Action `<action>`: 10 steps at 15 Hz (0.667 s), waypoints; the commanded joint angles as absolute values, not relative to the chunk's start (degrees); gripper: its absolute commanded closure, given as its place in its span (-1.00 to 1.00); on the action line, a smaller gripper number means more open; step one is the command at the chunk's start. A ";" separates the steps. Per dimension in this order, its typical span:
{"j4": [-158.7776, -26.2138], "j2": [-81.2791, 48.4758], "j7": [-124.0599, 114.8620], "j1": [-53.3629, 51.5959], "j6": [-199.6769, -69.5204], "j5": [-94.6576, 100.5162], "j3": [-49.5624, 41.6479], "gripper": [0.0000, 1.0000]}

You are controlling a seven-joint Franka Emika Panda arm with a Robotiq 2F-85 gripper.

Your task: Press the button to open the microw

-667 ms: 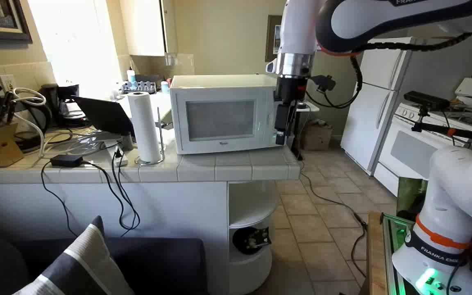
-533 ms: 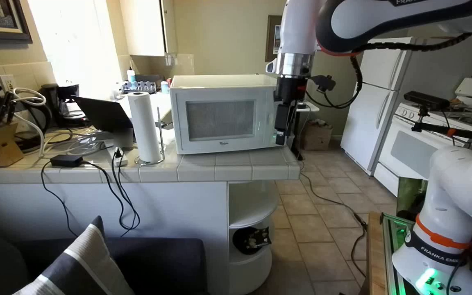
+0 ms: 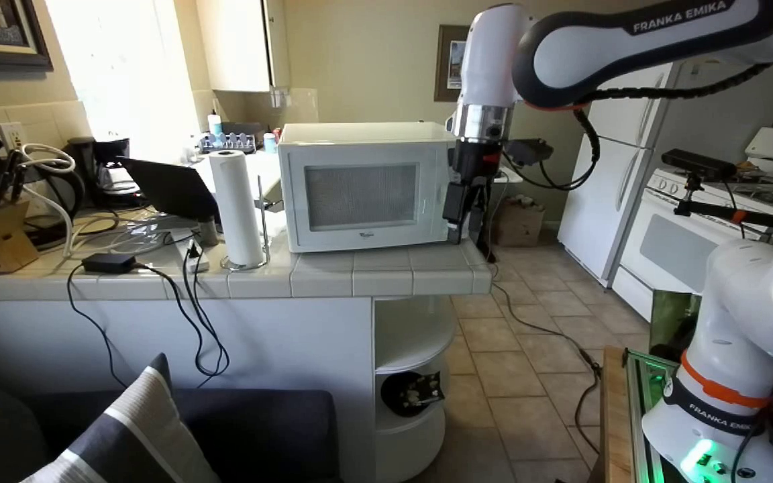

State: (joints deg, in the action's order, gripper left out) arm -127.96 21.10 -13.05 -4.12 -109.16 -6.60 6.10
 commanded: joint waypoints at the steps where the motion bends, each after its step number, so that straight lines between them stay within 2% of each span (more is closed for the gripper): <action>1: -139.03 24.68 -21.00 -1.30 -119.14 -6.05 6.55 -1.00; 3: -144.69 26.41 -24.64 0.77 -124.75 -4.49 6.44 -1.00; 4: -147.43 27.42 -26.28 2.11 -127.25 -3.15 6.42 -0.50; 5: -149.55 28.14 -28.51 3.41 -129.13 -1.70 6.76 -0.46; 10: -155.90 32.34 -38.96 11.75 -134.18 8.02 8.02 0.34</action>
